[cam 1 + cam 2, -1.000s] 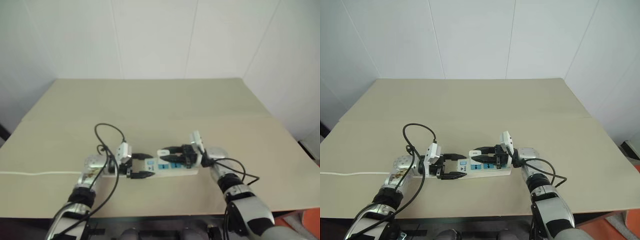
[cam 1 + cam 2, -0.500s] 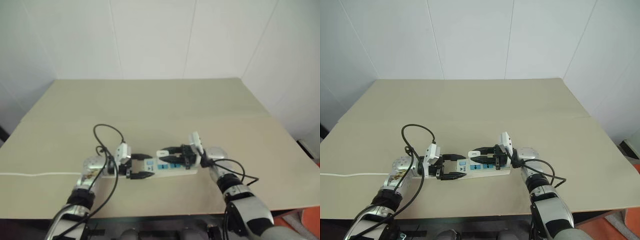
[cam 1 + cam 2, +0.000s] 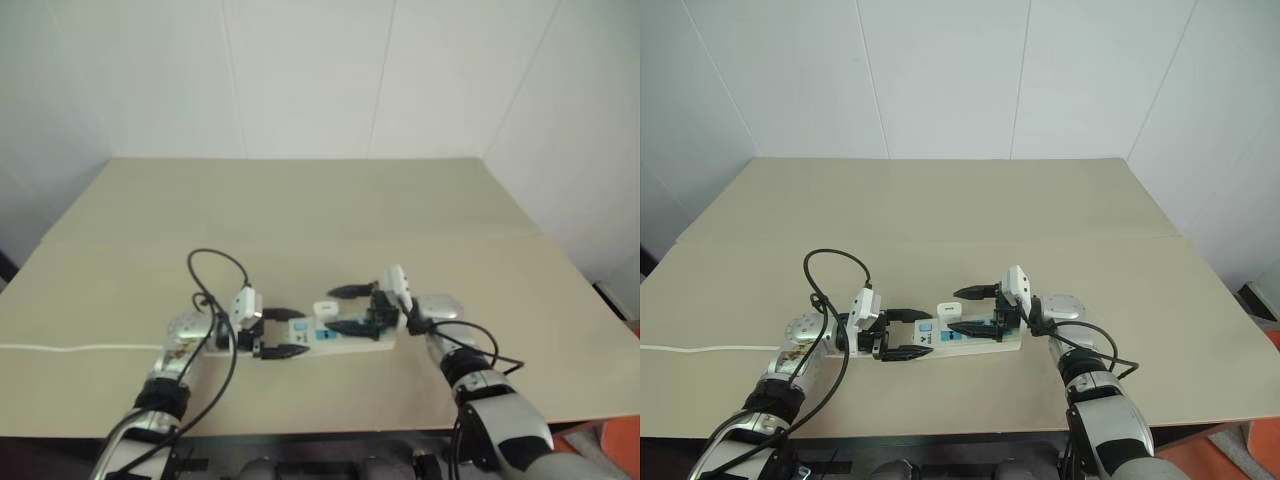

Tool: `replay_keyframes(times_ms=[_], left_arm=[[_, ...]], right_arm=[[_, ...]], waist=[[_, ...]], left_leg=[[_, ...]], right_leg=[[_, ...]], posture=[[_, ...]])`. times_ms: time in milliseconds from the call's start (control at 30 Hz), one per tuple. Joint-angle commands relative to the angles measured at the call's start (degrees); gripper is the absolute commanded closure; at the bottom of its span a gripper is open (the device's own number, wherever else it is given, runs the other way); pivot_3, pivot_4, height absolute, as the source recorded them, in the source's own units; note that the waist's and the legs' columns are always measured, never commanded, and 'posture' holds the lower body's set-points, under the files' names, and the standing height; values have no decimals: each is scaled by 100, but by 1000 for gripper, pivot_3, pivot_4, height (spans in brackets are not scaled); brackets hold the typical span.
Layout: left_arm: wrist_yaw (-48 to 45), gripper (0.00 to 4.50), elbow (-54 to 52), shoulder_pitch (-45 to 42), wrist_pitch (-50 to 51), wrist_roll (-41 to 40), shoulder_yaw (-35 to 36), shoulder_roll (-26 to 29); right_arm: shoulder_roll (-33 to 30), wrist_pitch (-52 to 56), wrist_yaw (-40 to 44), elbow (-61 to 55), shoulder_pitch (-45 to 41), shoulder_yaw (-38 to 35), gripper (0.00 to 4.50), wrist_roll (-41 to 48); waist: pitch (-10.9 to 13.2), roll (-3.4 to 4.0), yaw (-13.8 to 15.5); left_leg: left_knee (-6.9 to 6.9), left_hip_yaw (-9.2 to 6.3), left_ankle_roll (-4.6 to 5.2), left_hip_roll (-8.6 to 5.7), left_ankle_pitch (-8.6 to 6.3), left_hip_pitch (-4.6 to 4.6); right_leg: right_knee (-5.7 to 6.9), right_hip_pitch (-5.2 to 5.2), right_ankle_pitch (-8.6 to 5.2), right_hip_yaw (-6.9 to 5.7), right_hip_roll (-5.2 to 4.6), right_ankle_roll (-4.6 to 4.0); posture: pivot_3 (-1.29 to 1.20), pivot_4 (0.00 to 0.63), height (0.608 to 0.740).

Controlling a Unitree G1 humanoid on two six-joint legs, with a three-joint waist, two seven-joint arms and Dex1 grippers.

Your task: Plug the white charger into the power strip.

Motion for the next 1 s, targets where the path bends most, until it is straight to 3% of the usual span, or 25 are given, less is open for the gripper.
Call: replay_keyframes(times_ms=[33,300,433,600,833,1000], left_arm=[[-106,1319,17,15,-49,65,-135,-50],[11,1319,-36,-12,195,-62,-57,-170],[8,25,-138,-79,184,-270,117,-309],[-247,25,-599,-12,214,-646,252,-325],[-462,25,-1743,512,602,-930,391,382],[-769,25,-2499,874,1028,-1257,784,1367]], right_arm=[[-113,-66,140,366,324,80,34,-290],[-179,-268,308,290,312,-111,34,-145],[-246,-226,397,193,256,-257,0,-55],[-368,-253,562,-30,252,-414,0,82],[-674,-84,758,-704,342,-493,0,382],[-1379,200,760,-1260,414,-609,0,647]], waist=[[0,0,4],[0,0,46],[5,-3,76],[20,-4,68],[47,19,-38],[115,41,-49]], left_leg=[[-2,0,0,0,0,0],[-3,0,0,0,0,-1],[-1,2,0,-2,0,-10],[-9,0,0,1,0,-22],[-25,2,-1,1,-1,-69],[-26,0,0,2,0,-119]], right_leg=[[0,0,-1,-1,0,-1],[-4,0,-2,-1,-1,-4],[-8,-5,-2,-1,-4,-4],[-6,-22,11,-3,1,-16],[-3,-77,24,0,2,-5],[2,-127,24,-3,3,-5]], posture=[[0,150,740],[0,150,740],[0,150,740],[0,150,740],[0,150,740],[0,150,740]])
